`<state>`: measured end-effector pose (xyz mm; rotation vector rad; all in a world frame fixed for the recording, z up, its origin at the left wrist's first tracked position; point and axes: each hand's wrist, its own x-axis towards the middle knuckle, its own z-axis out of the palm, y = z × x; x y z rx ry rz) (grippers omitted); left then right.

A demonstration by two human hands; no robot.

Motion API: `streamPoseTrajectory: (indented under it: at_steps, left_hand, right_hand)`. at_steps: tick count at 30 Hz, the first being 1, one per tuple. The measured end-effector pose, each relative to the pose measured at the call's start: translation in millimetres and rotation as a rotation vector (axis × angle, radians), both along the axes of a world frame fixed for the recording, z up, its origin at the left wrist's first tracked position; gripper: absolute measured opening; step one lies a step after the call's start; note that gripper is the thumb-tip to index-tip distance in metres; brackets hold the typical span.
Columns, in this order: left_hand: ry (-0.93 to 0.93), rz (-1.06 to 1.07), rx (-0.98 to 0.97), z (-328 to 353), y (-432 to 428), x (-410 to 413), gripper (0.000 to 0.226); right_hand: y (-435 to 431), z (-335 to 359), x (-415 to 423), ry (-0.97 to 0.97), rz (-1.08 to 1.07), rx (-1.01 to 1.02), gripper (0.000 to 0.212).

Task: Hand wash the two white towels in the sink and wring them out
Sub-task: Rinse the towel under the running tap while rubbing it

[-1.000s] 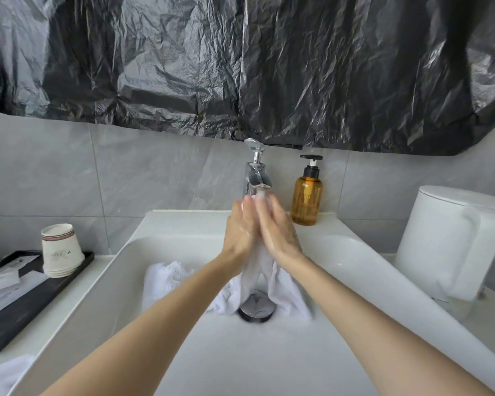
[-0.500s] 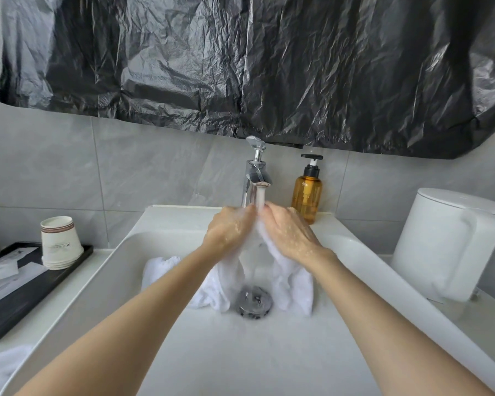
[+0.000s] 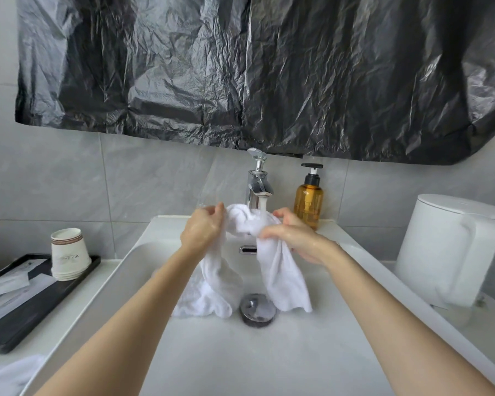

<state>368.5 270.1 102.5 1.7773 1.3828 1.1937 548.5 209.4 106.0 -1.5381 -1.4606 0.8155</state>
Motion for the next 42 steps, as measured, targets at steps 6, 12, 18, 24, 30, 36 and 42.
streamPoseTrajectory:
  at_steps: [6,12,18,24,30,36,42]
  left_hand:
    - [-0.109,-0.462,-0.004,-9,-23,30,0.06]
    - [-0.318,-0.377,-0.03,-16,-26,44,0.073]
    - [-0.472,-0.282,-0.102,-7,-20,43,0.046]
    - [-0.705,-0.265,-0.258,-1,-9,26,0.033]
    - [-0.622,-0.153,-0.123,-4,-6,17,0.031]
    - [-0.367,-0.154,-0.183,-5,-22,26,0.023]
    - [-0.227,-0.193,-0.092,-23,-43,54,0.057]
  right_hand:
    - [2,4,-6,0.334,0.084,0.1,0.038]
    - [9,-7,-11,0.118,-0.043,0.217,0.027]
    - [3,-28,-30,-0.034,-0.134,0.131,0.068]
    - [4,-46,-19,-0.043,0.185,0.04,0.1]
    - [-2,-21,-9,-0.06,-0.004,0.098,0.065]
    - [-12,-2,-13,0.36,-0.184,0.239,0.026]
    - [-9,-15,-50,0.335,-0.183,0.169,0.035]
